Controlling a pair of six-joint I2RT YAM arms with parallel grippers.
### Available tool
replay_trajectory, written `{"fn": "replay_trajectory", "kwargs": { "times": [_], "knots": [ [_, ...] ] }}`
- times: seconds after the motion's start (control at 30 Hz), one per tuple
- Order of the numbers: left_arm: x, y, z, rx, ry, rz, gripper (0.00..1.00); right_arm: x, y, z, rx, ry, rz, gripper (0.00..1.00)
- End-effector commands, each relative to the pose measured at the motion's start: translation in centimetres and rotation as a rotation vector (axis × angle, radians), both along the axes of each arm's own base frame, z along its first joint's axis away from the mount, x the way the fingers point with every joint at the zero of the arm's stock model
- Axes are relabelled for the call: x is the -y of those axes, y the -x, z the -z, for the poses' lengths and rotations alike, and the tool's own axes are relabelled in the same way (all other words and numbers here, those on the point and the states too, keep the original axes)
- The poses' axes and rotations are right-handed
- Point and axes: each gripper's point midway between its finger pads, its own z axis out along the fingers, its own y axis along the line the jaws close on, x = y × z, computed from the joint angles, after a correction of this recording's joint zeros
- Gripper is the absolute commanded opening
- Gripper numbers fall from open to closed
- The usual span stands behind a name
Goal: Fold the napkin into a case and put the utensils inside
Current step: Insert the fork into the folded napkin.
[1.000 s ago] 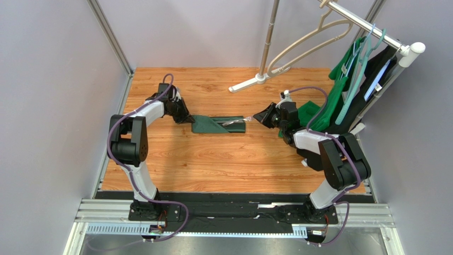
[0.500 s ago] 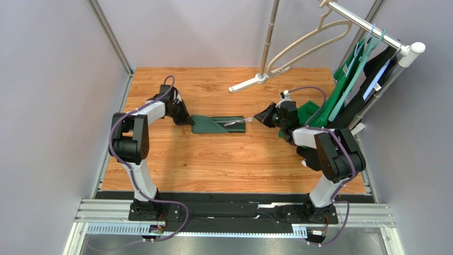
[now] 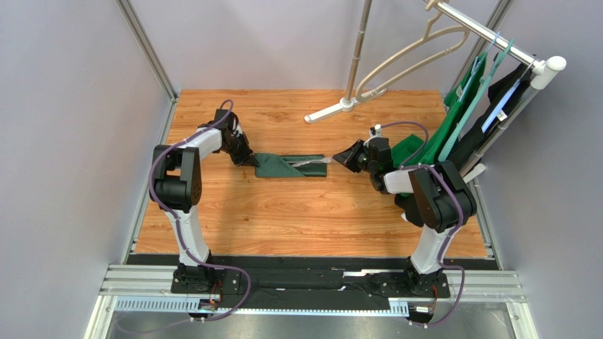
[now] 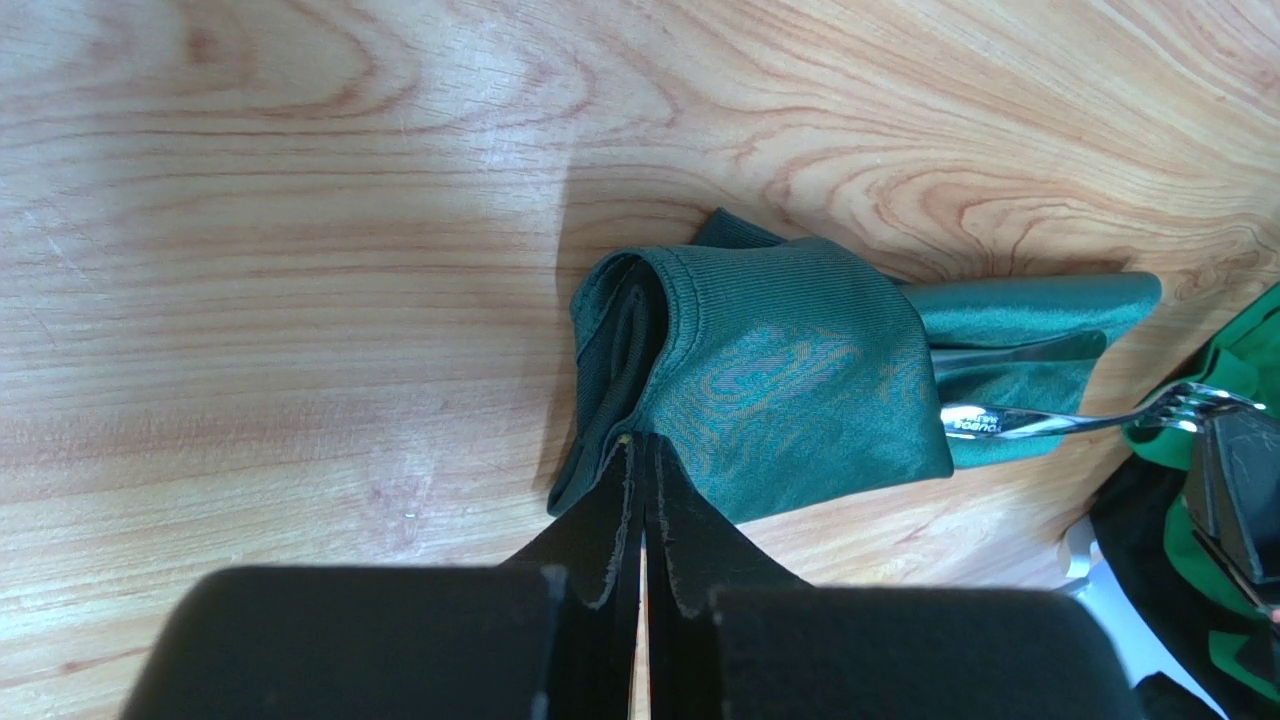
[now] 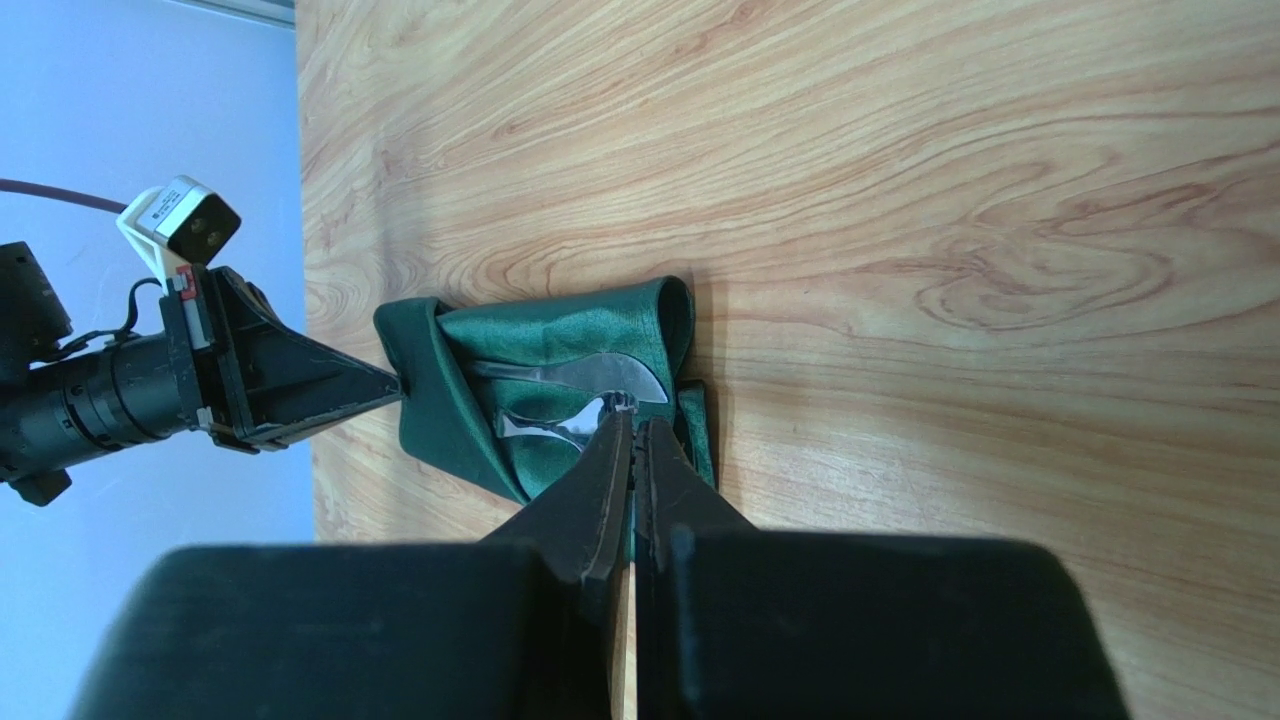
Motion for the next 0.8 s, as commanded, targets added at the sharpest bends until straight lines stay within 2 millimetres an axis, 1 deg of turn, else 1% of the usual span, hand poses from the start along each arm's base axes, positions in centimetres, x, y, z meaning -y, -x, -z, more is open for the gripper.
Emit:
{"fn": "replay_trajectory", "kwargs": {
  "times": [0.0, 0.2, 0.5, 0.53, 0.63, 0.77],
  "knots": [
    [0.3, -0.1, -0.5, -0.021, -0.005, 0.002, 0.00, -1.4, -0.6, -1.0, 0.019, -0.091, 0.028, 0.00],
    [0.4, 0.5, -0.4, -0.025, -0.010, -0.005, 0.00, -2.3, 0.1, 0.6, -0.042, -0.117, 0.079, 0.00],
    [0.6, 0.6, -0.3, -0.021, -0.014, -0.003, 0.00, -3.1, 0.0, 1.0, -0.064, -0.148, 0.122, 0.00],
    [0.7, 0.6, -0.2, -0.021, -0.015, 0.000, 0.00, -3.2, 0.0, 1.4, -0.077, -0.154, 0.120, 0.00],
    [0.7, 0.6, -0.3, -0.018, -0.014, 0.002, 0.00, -3.7, 0.0, 1.9, -0.086, -0.166, 0.125, 0.00],
    [0.8, 0.7, -0.3, -0.018, -0.010, 0.003, 0.00, -4.9, 0.2, 2.1, -0.093, -0.171, 0.108, 0.00]
  ]
}}
